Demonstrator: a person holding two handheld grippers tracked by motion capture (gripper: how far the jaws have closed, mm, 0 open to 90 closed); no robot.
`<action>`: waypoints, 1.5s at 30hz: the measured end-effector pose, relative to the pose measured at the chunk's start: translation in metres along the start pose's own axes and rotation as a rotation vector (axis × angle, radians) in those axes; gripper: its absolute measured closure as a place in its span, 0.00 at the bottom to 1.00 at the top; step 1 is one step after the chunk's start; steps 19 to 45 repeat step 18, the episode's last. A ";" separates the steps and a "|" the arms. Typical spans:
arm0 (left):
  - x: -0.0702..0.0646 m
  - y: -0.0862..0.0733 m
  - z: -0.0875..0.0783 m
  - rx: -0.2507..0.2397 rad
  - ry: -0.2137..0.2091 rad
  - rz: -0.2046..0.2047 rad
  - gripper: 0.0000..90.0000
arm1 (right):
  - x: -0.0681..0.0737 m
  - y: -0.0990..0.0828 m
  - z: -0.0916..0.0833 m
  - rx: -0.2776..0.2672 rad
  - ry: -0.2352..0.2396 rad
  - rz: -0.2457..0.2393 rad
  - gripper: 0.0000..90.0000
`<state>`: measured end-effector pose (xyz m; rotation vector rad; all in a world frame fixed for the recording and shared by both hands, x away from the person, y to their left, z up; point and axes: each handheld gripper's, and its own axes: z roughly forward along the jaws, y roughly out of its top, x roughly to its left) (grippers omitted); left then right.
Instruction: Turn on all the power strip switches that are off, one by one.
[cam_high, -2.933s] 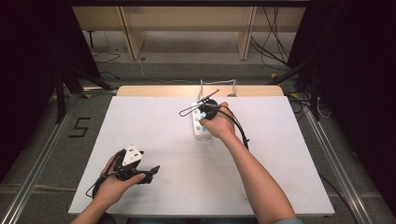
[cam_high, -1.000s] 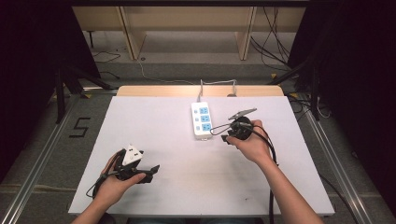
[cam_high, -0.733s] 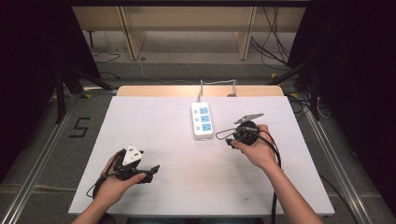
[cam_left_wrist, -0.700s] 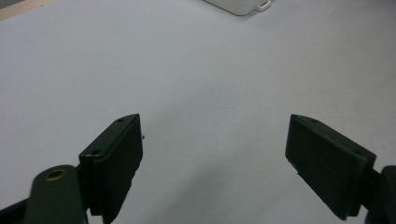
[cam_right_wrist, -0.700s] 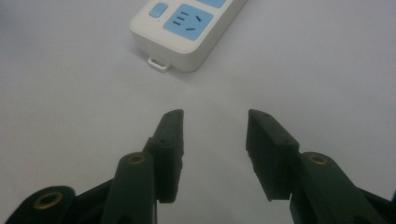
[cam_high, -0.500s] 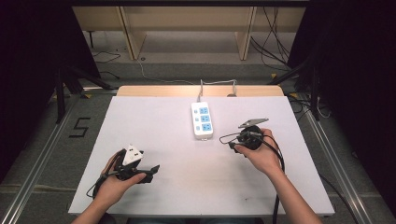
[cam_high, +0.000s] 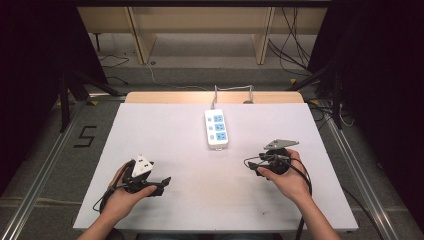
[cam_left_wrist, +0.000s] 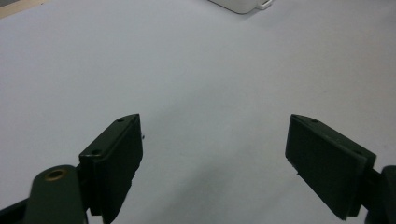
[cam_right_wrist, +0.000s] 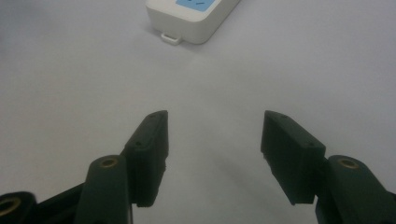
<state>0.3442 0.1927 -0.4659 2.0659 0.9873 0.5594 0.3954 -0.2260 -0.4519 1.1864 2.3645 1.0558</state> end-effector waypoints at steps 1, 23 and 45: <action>0.000 0.000 0.000 -0.001 0.000 0.000 0.21 | 0.001 -0.004 -0.001 -0.014 0.001 0.004 0.47; 0.001 0.000 0.001 0.004 0.003 0.003 0.21 | 0.005 -0.030 -0.015 -0.089 -0.009 0.018 0.44; 0.001 0.000 0.001 0.004 0.003 0.003 0.21 | 0.005 -0.030 -0.015 -0.089 -0.009 0.018 0.44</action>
